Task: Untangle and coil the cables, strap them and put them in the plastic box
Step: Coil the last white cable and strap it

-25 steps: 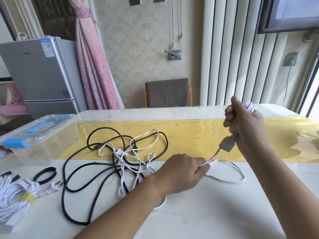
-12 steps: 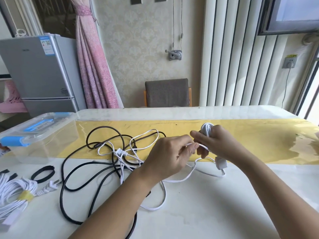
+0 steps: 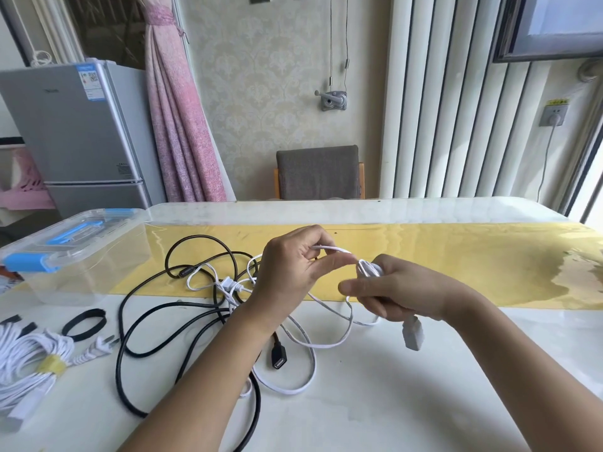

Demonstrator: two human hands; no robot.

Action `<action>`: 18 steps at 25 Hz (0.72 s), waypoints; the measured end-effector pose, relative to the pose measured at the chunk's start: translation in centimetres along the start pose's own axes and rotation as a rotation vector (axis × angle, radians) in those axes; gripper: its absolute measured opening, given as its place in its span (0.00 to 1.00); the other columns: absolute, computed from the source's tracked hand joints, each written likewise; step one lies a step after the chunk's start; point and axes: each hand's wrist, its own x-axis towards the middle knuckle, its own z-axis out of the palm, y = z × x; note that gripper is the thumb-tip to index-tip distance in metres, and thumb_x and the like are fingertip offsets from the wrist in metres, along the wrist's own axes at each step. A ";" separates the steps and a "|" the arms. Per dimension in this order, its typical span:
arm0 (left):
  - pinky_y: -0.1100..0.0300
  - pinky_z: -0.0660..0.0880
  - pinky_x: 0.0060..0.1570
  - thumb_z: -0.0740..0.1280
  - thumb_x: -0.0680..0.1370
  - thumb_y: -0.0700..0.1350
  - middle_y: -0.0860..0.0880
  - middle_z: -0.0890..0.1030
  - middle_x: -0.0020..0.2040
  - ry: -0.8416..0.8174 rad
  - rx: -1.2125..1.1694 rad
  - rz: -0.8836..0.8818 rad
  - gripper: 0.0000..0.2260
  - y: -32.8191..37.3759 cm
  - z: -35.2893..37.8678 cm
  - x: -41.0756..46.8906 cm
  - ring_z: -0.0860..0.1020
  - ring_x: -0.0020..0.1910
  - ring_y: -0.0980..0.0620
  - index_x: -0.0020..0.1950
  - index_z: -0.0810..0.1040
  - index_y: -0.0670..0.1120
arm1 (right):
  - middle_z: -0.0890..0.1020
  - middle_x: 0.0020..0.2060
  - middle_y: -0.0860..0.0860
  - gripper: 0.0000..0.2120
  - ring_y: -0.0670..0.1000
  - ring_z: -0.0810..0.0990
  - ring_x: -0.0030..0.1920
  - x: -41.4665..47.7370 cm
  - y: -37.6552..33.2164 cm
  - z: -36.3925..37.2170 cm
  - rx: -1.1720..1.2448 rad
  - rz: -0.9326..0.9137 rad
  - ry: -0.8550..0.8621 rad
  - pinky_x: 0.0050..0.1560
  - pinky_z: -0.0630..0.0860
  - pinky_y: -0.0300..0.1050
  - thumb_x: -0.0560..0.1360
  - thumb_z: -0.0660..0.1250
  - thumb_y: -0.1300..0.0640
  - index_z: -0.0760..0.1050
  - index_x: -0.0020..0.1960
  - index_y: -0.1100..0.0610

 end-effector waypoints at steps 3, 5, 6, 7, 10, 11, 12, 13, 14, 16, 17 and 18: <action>0.64 0.60 0.28 0.71 0.66 0.63 0.56 0.63 0.24 -0.010 -0.165 -0.162 0.21 0.3 0.2 0.1 0.59 0.27 0.57 0.32 0.68 0.47 | 0.65 0.16 0.50 0.18 0.48 0.59 0.18 -0.1 -0.3 0.0 0.170 -0.068 -0.327 0.24 0.60 0.37 0.73 0.67 0.47 0.80 0.31 0.58; 0.65 0.59 0.29 0.67 0.67 0.68 0.56 0.61 0.26 -0.032 -0.253 -0.210 0.26 0.1 0.8 0.0 0.59 0.28 0.56 0.31 0.66 0.46 | 0.66 0.15 0.50 0.17 0.45 0.60 0.16 0.4 -0.4 0.4 0.374 -0.205 -0.562 0.24 0.63 0.34 0.75 0.65 0.47 0.83 0.38 0.58; 0.65 0.59 0.29 0.64 0.68 0.70 0.55 0.61 0.28 -0.060 -0.254 -0.222 0.28 0.0 1.0 -0.1 0.59 0.29 0.56 0.31 0.66 0.44 | 0.65 0.15 0.51 0.17 0.45 0.61 0.16 0.6 -0.5 0.7 0.473 -0.286 -0.671 0.25 0.64 0.32 0.77 0.63 0.48 0.84 0.42 0.59; 0.64 0.59 0.30 0.62 0.69 0.71 0.54 0.61 0.28 -0.095 -0.242 -0.235 0.30 -0.2 1.5 -0.2 0.59 0.30 0.56 0.32 0.66 0.43 | 0.64 0.15 0.53 0.17 0.44 0.62 0.16 0.8 -0.4 1.0 0.578 -0.372 -0.766 0.26 0.65 0.31 0.79 0.60 0.50 0.83 0.46 0.60; 0.61 0.61 0.31 0.57 0.74 0.70 0.56 0.64 0.27 -0.211 -0.154 -0.279 0.28 -0.4 2.9 -1.0 0.62 0.29 0.58 0.32 0.69 0.45 | 0.63 0.18 0.53 0.19 0.44 0.60 0.18 0.5 -0.8 0.6 0.854 -0.636 -0.893 0.29 0.66 0.32 0.83 0.52 0.53 0.78 0.57 0.63; 0.61 0.62 0.31 0.57 0.77 0.66 0.57 0.66 0.25 -0.259 -0.105 -0.293 0.24 -0.3 3.4 -1.2 0.63 0.28 0.60 0.32 0.69 0.48 | 0.63 0.19 0.52 0.18 0.44 0.59 0.18 0.4 -0.9 0.1 0.917 -0.698 -0.829 0.27 0.65 0.33 0.83 0.51 0.53 0.77 0.57 0.61; 0.64 0.62 0.31 0.57 0.80 0.59 0.58 0.68 0.24 -0.309 -0.054 -0.300 0.20 0.0 3.9 -1.6 0.65 0.27 0.60 0.32 0.68 0.51 | 0.63 0.20 0.52 0.17 0.45 0.58 0.18 0.3 -1.1 -0.4 1.009 -0.729 -0.761 0.26 0.64 0.36 0.83 0.51 0.53 0.76 0.56 0.60; 0.66 0.61 0.31 0.56 0.81 0.54 0.58 0.70 0.24 -0.350 -0.016 -0.290 0.17 0.4 4.4 -2.0 0.66 0.27 0.61 0.33 0.67 0.52 | 0.65 0.21 0.53 0.18 0.46 0.58 0.19 0.0 -1.2 -1.1 1.141 -0.726 -0.668 0.26 0.63 0.39 0.83 0.51 0.54 0.76 0.57 0.64; 0.66 0.61 0.31 0.54 0.82 0.52 0.57 0.70 0.25 -0.385 0.007 -0.268 0.16 0.8 4.8 -2.3 0.68 0.27 0.60 0.34 0.66 0.52 | 0.68 0.23 0.54 0.20 0.46 0.58 0.19 -0.1 -1.4 -1.8 1.236 -0.706 -0.511 0.26 0.64 0.40 0.83 0.51 0.55 0.75 0.58 0.68; 0.62 0.64 0.33 0.52 0.82 0.51 0.55 0.69 0.27 -0.452 0.031 -0.226 0.15 1.5 5.3 -2.8 0.68 0.29 0.56 0.38 0.67 0.49 | 0.73 0.24 0.50 0.21 0.44 0.57 0.18 -0.6 -1.5 -2.8 1.124 -0.634 0.078 0.22 0.64 0.35 0.82 0.51 0.54 0.81 0.53 0.63; 0.59 0.65 0.35 0.52 0.82 0.51 0.54 0.69 0.28 -0.477 0.037 -0.212 0.15 1.6 5.5 -2.9 0.67 0.30 0.54 0.39 0.67 0.48 | 0.72 0.23 0.47 0.22 0.43 0.55 0.17 -0.8 -1.3 -3.1 0.994 -0.596 0.343 0.20 0.62 0.33 0.81 0.52 0.53 0.83 0.48 0.59; 0.57 0.66 0.36 0.52 0.82 0.51 0.54 0.69 0.28 -0.487 0.040 -0.205 0.14 1.8 5.6 -3.1 0.67 0.30 0.53 0.39 0.68 0.48 | 0.71 0.22 0.46 0.21 0.42 0.55 0.16 -1.1 -1.4 -3.3 0.910 -0.561 0.508 0.20 0.60 0.32 0.81 0.53 0.52 0.83 0.46 0.57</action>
